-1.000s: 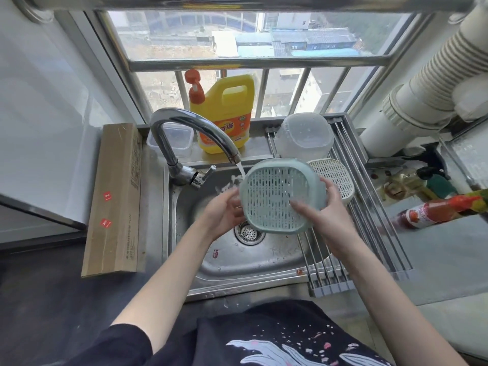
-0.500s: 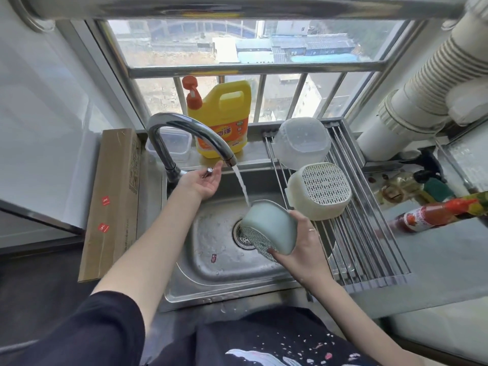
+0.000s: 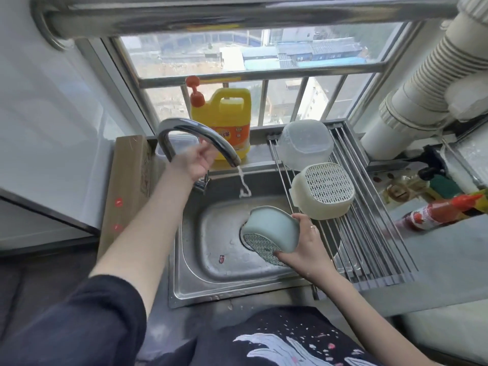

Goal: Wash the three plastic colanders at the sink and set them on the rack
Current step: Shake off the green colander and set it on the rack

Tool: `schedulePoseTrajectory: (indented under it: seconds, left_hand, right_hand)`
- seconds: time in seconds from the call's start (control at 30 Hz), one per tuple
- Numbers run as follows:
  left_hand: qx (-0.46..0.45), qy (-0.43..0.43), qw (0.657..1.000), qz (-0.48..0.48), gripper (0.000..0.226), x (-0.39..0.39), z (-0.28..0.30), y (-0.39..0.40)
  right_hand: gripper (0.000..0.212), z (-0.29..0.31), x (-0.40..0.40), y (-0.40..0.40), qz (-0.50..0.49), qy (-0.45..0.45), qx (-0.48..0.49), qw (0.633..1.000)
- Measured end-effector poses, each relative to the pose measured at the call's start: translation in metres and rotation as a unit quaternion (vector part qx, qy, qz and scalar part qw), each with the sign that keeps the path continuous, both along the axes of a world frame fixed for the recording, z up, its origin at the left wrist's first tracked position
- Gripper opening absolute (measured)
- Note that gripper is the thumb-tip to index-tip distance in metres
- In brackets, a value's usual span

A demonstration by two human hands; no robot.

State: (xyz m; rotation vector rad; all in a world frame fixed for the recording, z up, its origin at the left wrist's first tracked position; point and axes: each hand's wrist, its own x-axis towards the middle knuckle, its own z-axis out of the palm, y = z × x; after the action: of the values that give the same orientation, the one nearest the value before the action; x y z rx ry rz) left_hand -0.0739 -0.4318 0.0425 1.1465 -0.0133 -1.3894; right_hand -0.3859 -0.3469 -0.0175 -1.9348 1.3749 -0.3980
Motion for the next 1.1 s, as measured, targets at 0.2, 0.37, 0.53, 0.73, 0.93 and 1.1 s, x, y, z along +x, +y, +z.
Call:
schedulePoseTrajectory:
  seconds: [0.2, 0.37, 0.53, 0.73, 0.93, 1.1]
  left_hand:
    - [0.083, -0.058, 0.995, 0.017, 0.014, -0.001, -0.046, 0.033]
    - [0.056, -0.63, 0.73, -0.26, 0.019, -0.024, -0.046, 0.02]
    - [0.064, -0.765, 0.577, -0.278, 0.024, -0.011, -0.059, 0.021]
    - [0.048, -0.756, 0.592, -0.276, 0.023, -0.009, -0.059, 0.018]
    - [0.064, -0.769, 0.568, -0.286, 0.026, -0.008, -0.06, 0.015]
    - [0.073, -0.768, 0.567, -0.289, 0.026, -0.009, -0.059, 0.016]
  right_hand:
    - [0.085, 0.005, -0.008, 0.001, -0.01, 0.002, -0.006, 1.0]
    - [0.085, 0.001, -0.009, 0.001, -0.026, 0.003, 0.007, 1.0]
    - [0.087, -0.001, -0.007, 0.0, -0.037, -0.003, 0.009, 0.999]
    - [0.087, 0.015, -0.006, -0.015, -0.134, -0.072, 0.026, 0.988]
    - [0.083, 0.012, 0.005, -0.016, -0.13, -0.063, 0.019, 0.989]
    - [0.082, 0.008, 0.012, -0.016, -0.138, -0.064, 0.042, 0.987]
